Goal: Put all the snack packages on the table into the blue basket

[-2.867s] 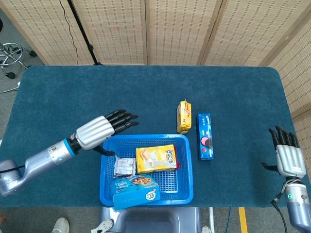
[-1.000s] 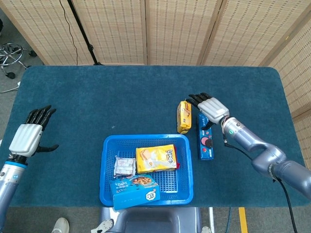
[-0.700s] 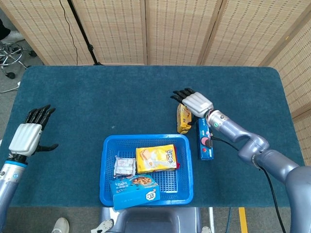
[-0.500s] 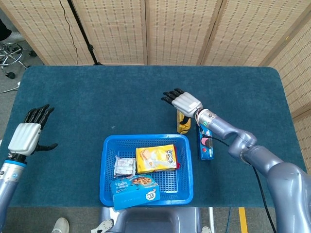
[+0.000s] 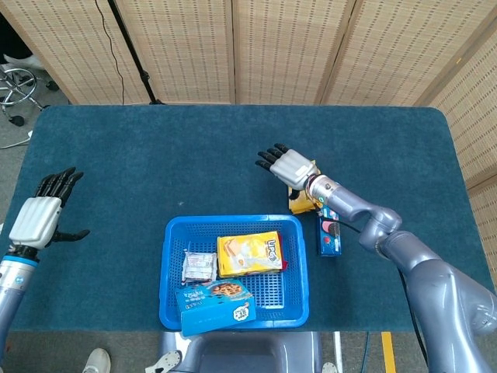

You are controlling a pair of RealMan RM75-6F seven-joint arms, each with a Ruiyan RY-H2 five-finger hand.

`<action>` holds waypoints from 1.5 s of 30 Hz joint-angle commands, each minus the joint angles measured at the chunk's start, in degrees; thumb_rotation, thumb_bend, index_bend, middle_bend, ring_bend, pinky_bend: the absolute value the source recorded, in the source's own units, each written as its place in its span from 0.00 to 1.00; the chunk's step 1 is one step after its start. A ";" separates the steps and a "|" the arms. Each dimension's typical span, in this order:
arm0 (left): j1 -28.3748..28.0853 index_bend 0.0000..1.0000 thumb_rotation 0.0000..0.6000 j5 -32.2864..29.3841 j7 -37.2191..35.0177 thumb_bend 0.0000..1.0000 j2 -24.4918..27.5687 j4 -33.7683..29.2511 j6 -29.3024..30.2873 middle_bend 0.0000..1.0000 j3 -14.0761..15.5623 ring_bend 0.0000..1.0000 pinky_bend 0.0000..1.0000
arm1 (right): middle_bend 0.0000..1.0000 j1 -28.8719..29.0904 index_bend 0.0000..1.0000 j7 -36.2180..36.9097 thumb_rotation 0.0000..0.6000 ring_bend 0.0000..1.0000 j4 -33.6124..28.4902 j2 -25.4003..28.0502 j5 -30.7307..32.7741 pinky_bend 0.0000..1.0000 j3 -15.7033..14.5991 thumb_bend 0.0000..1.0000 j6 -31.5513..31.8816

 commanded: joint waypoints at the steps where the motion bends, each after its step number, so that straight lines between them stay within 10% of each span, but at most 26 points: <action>1: -0.03 0.00 1.00 0.22 -0.10 0.00 0.09 0.02 -0.13 0.00 -0.04 0.00 0.00 | 0.00 0.09 0.01 -2.70 1.00 0.00 -2.45 2.57 -0.11 0.00 -1.26 0.00 -0.49; 21: -0.18 0.00 1.00 0.55 -0.16 0.00 0.09 0.04 -1.66 0.00 -0.37 0.00 0.00 | 0.00 -4.84 0.00 -37.26 1.00 0.00 -19.37 16.98 10.43 0.00 0.31 0.00 -8.75; 36: 0.23 0.00 1.00 0.48 0.20 0.00 -0.05 0.06 -1.55 0.00 -0.44 0.00 0.00 | 0.00 -6.49 0.01 -18.74 1.00 0.00 -4.08 3.77 1.24 0.00 -4.26 0.00 4.33; 40: 0.18 0.00 1.00 0.57 -0.29 0.00 0.09 0.09 -1.91 0.00 -0.46 0.00 0.00 | 0.06 -6.62 0.23 -11.31 1.00 0.02 0.84 0.14 -0.71 0.13 -5.72 0.00 7.81; 45: 0.33 0.00 1.00 0.81 -1.25 0.00 0.40 0.20 -2.00 0.00 -0.50 0.00 0.00 | 0.44 -7.99 0.59 -7.80 1.00 0.32 8.45 -4.01 -2.44 0.50 -6.42 0.10 14.57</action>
